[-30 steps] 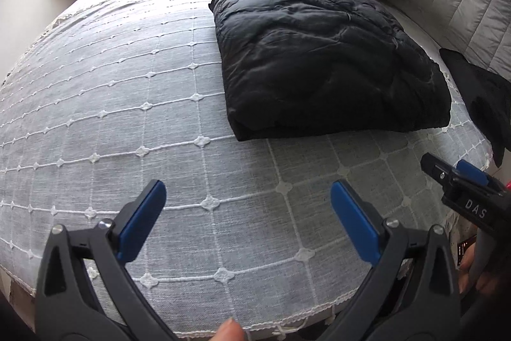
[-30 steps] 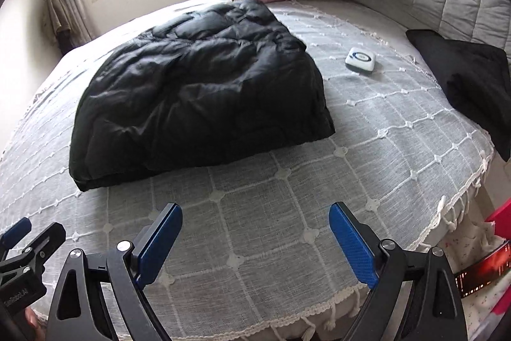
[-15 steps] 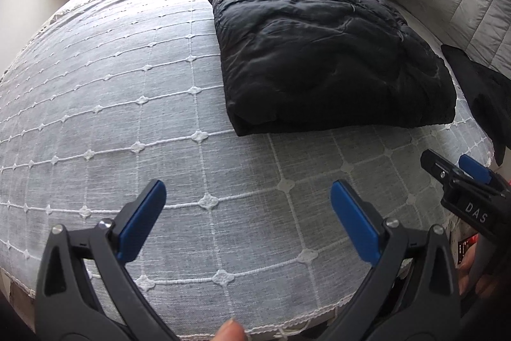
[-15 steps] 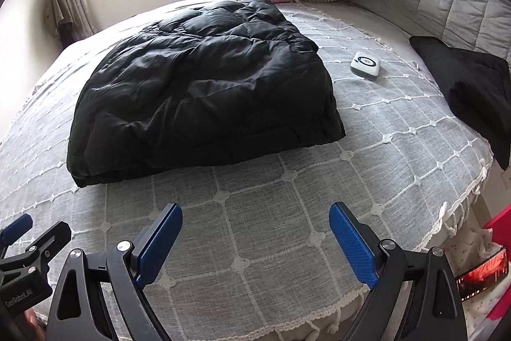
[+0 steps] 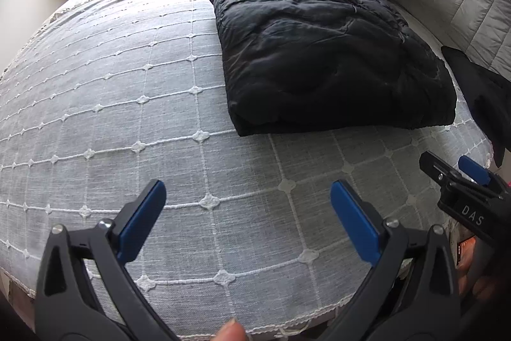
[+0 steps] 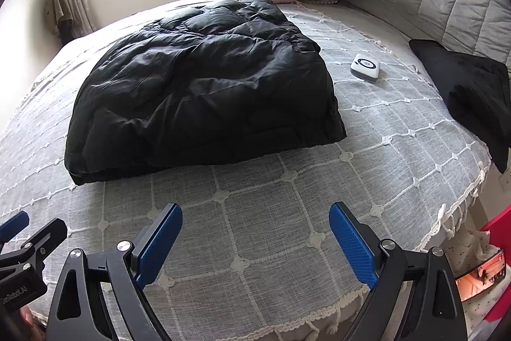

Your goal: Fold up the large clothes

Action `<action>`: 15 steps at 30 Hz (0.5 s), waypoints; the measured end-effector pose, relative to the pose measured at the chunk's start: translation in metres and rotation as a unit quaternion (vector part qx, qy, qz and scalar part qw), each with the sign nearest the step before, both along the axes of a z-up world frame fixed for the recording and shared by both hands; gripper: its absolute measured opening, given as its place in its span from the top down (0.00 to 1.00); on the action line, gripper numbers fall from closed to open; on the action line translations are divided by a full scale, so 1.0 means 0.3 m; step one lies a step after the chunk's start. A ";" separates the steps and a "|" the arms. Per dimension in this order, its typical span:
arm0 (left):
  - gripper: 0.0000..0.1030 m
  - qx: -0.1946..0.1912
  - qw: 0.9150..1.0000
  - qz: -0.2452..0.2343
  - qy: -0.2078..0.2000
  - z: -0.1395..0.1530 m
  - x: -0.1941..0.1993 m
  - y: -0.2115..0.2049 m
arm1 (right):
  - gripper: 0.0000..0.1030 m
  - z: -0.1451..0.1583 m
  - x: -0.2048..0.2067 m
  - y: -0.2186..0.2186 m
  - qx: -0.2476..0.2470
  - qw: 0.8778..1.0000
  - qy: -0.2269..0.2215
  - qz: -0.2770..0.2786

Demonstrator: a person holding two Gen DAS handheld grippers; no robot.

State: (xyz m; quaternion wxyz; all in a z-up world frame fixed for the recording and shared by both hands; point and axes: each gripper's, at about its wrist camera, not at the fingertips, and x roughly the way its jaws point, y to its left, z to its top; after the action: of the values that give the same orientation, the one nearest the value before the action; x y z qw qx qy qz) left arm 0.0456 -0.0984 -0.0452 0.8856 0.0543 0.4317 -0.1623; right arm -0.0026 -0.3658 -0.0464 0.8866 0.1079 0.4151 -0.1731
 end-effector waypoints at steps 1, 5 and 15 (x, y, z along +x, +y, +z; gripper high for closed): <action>0.01 -0.001 1.000 0.000 0.000 0.000 0.000 0.001 | 0.09 0.001 -0.001 -0.001 0.000 1.000 -0.001 0.000; 0.01 -0.001 1.000 0.001 -0.001 0.000 -0.001 -0.001 | 0.09 0.002 -0.002 -0.001 0.000 1.000 -0.001 -0.001; 0.01 -0.002 1.000 0.000 0.002 0.001 -0.004 -0.005 | 0.09 0.002 -0.004 0.003 0.000 1.000 -0.001 -0.001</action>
State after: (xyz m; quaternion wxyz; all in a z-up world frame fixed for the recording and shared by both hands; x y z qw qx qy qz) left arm 0.0445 -0.1000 -0.0449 0.8849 0.0521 0.4330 -0.1634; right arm -0.0039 -0.3648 -0.0457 0.8869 0.1081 0.4141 -0.1740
